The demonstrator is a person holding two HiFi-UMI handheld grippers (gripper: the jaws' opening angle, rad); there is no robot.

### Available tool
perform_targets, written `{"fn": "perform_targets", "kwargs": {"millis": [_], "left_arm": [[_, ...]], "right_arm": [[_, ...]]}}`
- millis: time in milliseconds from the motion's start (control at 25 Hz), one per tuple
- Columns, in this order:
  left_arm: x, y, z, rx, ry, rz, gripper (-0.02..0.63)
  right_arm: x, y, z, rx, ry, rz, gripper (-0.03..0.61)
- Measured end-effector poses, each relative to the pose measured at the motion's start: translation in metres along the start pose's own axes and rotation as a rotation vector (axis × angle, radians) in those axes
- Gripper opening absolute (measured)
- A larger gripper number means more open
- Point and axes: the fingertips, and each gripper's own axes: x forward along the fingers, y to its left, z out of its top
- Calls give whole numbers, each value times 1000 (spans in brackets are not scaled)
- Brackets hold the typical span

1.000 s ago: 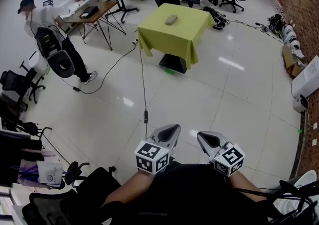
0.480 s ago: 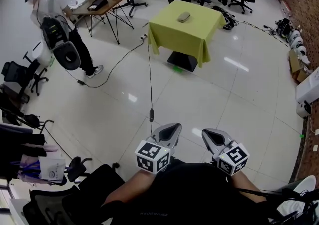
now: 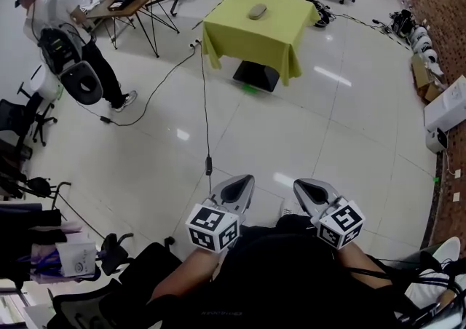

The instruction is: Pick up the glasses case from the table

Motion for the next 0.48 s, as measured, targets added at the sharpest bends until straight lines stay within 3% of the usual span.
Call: {"fn": "perform_targets", "kwargs": {"millis": [240,480], "left_arm": [[30,19,9,-11,6,10,5],[81,44,37,-16,12,53,5]], "right_arm": [[21,-27,5,12,5,10,3],[53,-98,37,47,-39,22,3]]}}
